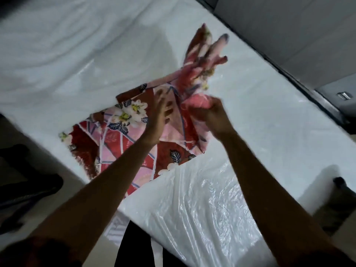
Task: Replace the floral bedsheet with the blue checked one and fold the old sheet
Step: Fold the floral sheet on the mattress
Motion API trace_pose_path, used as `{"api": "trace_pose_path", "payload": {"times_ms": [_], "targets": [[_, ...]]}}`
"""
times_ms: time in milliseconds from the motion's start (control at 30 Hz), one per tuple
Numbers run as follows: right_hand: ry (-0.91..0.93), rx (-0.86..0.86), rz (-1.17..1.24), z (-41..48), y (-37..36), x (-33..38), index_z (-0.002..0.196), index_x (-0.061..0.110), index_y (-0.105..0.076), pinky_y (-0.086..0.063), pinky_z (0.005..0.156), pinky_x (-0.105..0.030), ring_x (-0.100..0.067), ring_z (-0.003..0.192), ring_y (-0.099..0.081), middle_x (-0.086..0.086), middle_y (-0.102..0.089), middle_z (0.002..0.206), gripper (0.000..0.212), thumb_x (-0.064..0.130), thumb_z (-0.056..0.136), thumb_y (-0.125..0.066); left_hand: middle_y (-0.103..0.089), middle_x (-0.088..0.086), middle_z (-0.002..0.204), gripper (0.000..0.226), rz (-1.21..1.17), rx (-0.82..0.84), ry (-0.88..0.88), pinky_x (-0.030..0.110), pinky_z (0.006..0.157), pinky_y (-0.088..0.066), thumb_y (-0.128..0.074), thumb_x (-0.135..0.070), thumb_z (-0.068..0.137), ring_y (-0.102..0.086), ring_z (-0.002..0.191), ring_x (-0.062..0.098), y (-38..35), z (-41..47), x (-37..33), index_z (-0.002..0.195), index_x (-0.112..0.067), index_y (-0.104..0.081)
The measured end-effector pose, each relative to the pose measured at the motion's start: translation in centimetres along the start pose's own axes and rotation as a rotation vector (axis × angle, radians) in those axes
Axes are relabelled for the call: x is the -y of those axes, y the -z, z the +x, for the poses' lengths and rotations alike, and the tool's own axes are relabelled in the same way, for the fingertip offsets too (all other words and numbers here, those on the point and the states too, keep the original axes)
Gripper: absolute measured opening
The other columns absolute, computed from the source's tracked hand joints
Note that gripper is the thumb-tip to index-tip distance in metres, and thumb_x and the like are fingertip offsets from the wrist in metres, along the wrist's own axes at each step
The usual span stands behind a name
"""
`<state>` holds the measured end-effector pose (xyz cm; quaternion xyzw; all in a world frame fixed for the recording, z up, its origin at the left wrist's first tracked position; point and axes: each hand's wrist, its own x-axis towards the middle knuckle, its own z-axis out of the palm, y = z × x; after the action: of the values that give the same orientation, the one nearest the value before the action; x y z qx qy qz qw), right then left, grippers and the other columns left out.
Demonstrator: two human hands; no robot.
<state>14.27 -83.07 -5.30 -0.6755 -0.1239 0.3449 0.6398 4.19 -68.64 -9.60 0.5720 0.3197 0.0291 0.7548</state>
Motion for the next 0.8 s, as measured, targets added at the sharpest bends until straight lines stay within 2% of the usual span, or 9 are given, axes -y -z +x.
{"api": "trace_pose_path", "payload": {"times_ms": [67,167,267,300,333,400,567,700,800], "targets": [[0.089,0.176,-0.223,-1.9,-4.6,-1.3,0.124,0.006,-0.065,-0.05,0.09,-0.014,0.009,0.097,-0.065,0.002,-0.074,0.102,0.046,-0.018,0.086,-0.061,-0.062,0.014,0.134,0.073,-0.31,-0.079,0.029,0.057,0.102,-0.048,-0.033,-0.069,0.095,-0.061,0.119,0.032,2.7,-2.3,-0.7,0.141,-0.015,-0.051],[0.458,0.407,-0.58,-5.1,-10.8,-5.9,0.13,0.011,-0.064,-0.037,0.111,-0.033,-0.014,0.141,-0.045,-0.013,-0.053,0.145,0.034,0.01,0.096,-0.06,-0.07,0.015,0.112,0.062,-0.593,-0.173,0.043,0.043,0.082,-0.059,-0.036,-0.057,0.1,-0.071,0.094,0.033,7.8,-5.8,-1.5,0.126,-0.009,-0.064],[0.579,0.501,-0.939,-8.1,-13.3,-10.0,0.138,0.026,-0.061,-0.033,0.107,-0.046,-0.029,0.149,-0.031,-0.004,-0.043,0.156,0.051,0.021,0.09,-0.042,-0.073,0.004,0.089,0.02,-0.37,-0.225,0.062,0.03,0.065,-0.06,-0.05,-0.026,0.102,-0.073,0.073,0.018,10.8,-7.6,-0.2,0.103,-0.018,-0.068],[0.567,0.537,-0.991,-8.8,-13.8,-10.9,0.141,0.03,-0.058,-0.029,0.111,-0.051,-0.028,0.152,-0.024,-0.001,-0.038,0.159,0.056,0.022,0.089,-0.039,-0.074,0.002,0.097,0.018,-0.251,-0.304,0.03,0.031,0.069,-0.06,-0.057,-0.01,0.098,-0.073,0.082,0.017,11.8,-7.6,0.8,0.112,-0.021,-0.062],[0.569,0.572,-1.025,-9.6,-14.4,-11.5,0.143,0.032,-0.055,-0.026,0.115,-0.054,-0.026,0.154,-0.019,0.001,-0.035,0.162,0.057,0.022,0.089,-0.038,-0.073,0.002,0.108,0.039,-0.149,-0.379,0.019,0.035,0.078,-0.061,-0.06,0.001,0.093,-0.072,0.094,0.02,12.7,-7.8,1.8,0.124,-0.021,-0.056],[0.62,0.582,-1.06,-10.6,-14.8,-12.6,0.145,0.034,-0.053,-0.024,0.117,-0.055,-0.025,0.155,-0.015,0.001,-0.032,0.163,0.056,0.02,0.091,-0.042,-0.066,0.006,0.126,0.058,-0.076,-0.474,-0.014,0.042,0.09,-0.058,-0.058,0.007,0.089,-0.066,0.112,0.027,13.9,-8.9,3.1,0.14,-0.019,-0.047],[0.75,0.682,-1.048,-12.5,-16.7,-14.0,0.149,0.029,-0.048,-0.023,0.12,-0.05,-0.027,0.153,-0.02,-0.001,-0.034,0.162,0.052,0.02,0.097,-0.053,-0.066,0.002,0.128,0.046,-0.055,-0.582,-0.024,0.049,0.093,-0.054,-0.068,-0.017,0.092,-0.065,0.116,0.025,16.3,-12.0,6.0,0.133,-0.03,-0.053],[0.591,0.804,-0.899,-12.5,-17.3,-15.5,0.15,0.016,-0.047,-0.041,0.111,-0.051,-0.027,0.146,-0.037,-0.009,-0.042,0.156,0.06,0.023,0.093,-0.066,-0.066,0.005,0.127,0.056,-0.005,-0.658,0.068,0.052,0.095,-0.053,-0.066,-0.011,0.083,-0.063,0.118,0.034,19.4,-12.7,10.4,0.135,-0.028,-0.053],[0.458,0.599,-0.814,-11.2,-16.6,-15.5,0.149,0.017,-0.046,-0.042,0.112,-0.049,-0.024,0.143,-0.041,-0.01,-0.047,0.153,0.066,0.028,0.089,-0.072,-0.06,0.022,0.13,0.065,-0.094,-0.665,0.028,0.061,0.096,-0.049,-0.053,0.004,0.076,-0.057,0.121,0.047,21.7,-11.5,11.0,0.138,-0.015,-0.051]]}}
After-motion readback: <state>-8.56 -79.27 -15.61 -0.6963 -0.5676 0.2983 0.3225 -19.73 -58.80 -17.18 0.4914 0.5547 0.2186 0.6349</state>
